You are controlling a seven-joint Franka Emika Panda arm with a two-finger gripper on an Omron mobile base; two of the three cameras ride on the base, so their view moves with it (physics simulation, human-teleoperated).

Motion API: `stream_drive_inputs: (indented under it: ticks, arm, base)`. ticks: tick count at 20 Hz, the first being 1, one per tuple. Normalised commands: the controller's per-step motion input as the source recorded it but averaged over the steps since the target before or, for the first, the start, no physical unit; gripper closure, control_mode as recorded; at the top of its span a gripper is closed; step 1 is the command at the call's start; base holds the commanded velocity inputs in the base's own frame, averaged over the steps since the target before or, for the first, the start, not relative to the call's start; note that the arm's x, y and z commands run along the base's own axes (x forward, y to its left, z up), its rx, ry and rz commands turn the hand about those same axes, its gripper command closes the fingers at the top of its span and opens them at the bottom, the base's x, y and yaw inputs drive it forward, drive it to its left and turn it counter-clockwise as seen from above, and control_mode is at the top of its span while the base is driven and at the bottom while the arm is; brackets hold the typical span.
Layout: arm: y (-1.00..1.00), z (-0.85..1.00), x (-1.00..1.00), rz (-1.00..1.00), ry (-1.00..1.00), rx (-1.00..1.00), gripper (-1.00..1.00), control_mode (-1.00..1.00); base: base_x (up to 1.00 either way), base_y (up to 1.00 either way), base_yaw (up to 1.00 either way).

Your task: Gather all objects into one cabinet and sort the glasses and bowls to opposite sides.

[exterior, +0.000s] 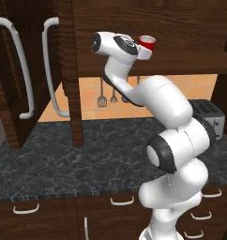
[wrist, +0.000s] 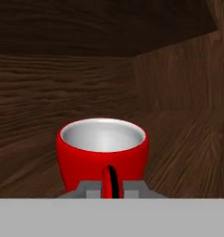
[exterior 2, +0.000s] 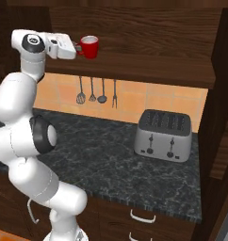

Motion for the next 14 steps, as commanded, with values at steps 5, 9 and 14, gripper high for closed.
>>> stream_drive_inputs:
  ticks: [5,9,14]
  arm:
    - [0.0,0.41,0.09,0.26,0.09,-0.01,1.0,-1.0]
    - [-0.01,0.23,0.06,0.46,0.03,-0.04,1.0,-1.0]
    - [-0.11,0.0,-0.61,0.39,-0.02,-0.04,1.0,-1.0]
  base:
    - [0.0,0.0,0.0]
    - [0.0,0.0,0.0]
    - [0.0,0.0,0.0]
